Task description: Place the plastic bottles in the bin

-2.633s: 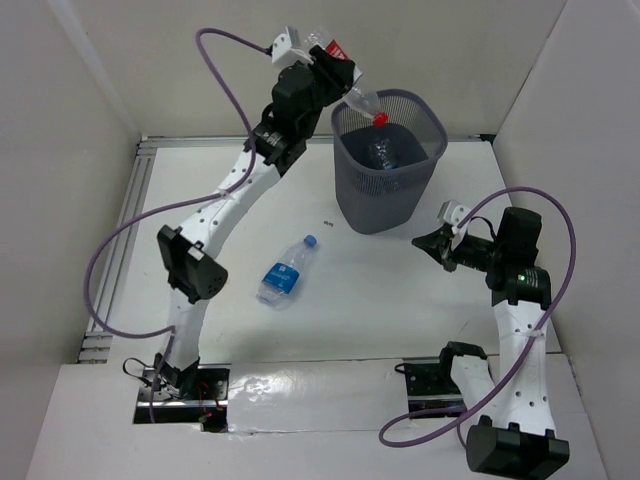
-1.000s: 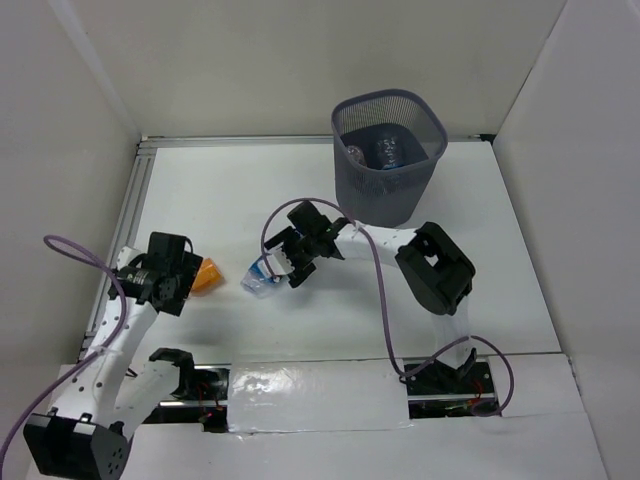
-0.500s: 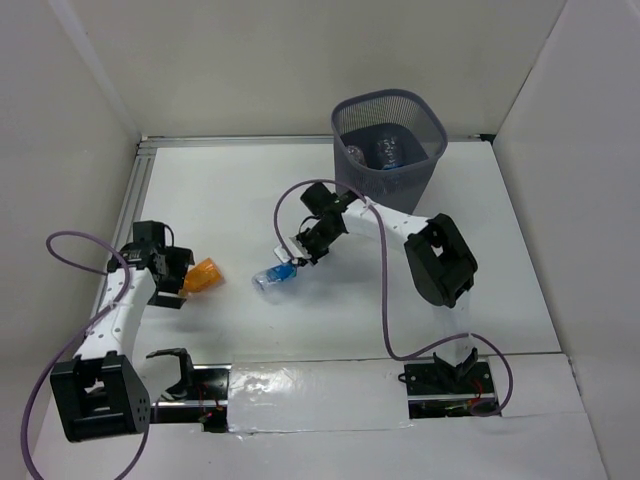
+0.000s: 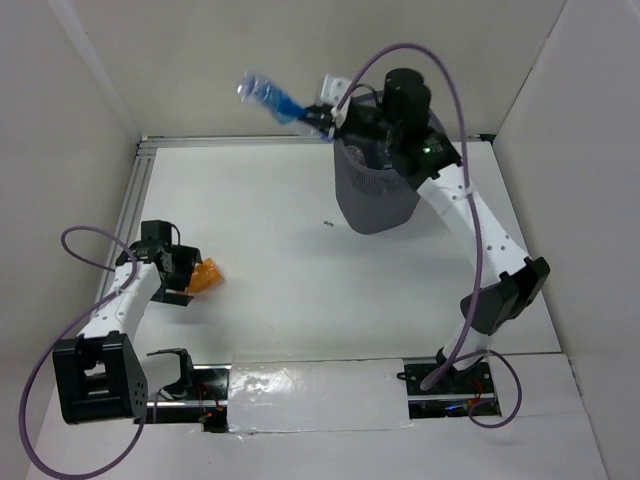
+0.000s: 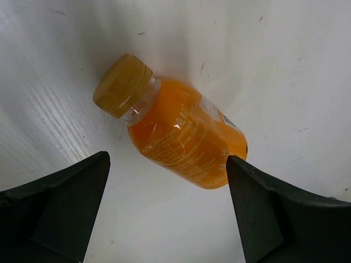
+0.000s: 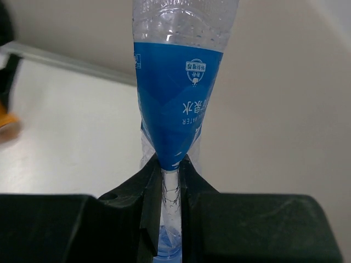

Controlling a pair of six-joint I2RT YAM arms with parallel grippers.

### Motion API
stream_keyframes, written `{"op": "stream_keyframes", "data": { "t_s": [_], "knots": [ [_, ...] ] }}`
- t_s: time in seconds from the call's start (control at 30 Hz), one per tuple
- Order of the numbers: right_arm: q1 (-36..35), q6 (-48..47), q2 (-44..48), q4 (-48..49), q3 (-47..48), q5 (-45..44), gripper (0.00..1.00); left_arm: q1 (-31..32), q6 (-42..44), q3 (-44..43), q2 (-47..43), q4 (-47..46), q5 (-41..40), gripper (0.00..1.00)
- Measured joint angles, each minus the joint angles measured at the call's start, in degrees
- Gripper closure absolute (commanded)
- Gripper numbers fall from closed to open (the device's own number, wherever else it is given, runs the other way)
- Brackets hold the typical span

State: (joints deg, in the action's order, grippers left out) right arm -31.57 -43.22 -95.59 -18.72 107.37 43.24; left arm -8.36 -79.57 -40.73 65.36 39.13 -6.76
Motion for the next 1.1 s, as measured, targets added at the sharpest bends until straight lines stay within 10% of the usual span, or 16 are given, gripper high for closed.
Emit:
{"op": "stream_keyframes", "data": {
  "t_s": [0.2,0.27,0.3,0.73,0.77,1.0,1.03,1.1],
  "knots": [
    [10.23,9.09,-2.03,5.14,8.09,-9.25,0.68,0.52,-0.20,0.28,2.16,-2.38,0.39,0.00],
    [13.94,10.73,-3.78,3.96,8.09,-10.71,0.10,0.66,-0.20,0.28,2.69,-3.08,0.42,0.00],
    [15.34,10.91,-4.74,3.30,8.09,-11.43,0.00,0.68,-0.22,0.28,3.04,-3.45,0.42,0.00],
    [28.48,20.79,3.28,1.81,-9.42,1.49,0.00,2.05,-0.48,0.20,8.98,-5.46,-1.29,0.10],
    [29.18,21.24,5.57,2.32,-11.30,2.82,0.00,2.27,-0.50,0.15,9.75,-5.86,-1.70,0.37],
    [33.42,22.25,16.81,3.39,-17.18,11.89,0.03,5.27,1.62,-2.56,13.25,-7.63,-1.51,0.98],
    [34.29,21.16,17.92,3.13,-17.73,13.57,0.10,6.51,2.10,-3.43,13.03,-7.58,-1.25,1.00],
    [35.89,17.62,20.39,1.53,-19.41,16.76,0.62,10.19,4.66,-6.91,12.68,-7.76,-0.76,1.00]
  ]
}}
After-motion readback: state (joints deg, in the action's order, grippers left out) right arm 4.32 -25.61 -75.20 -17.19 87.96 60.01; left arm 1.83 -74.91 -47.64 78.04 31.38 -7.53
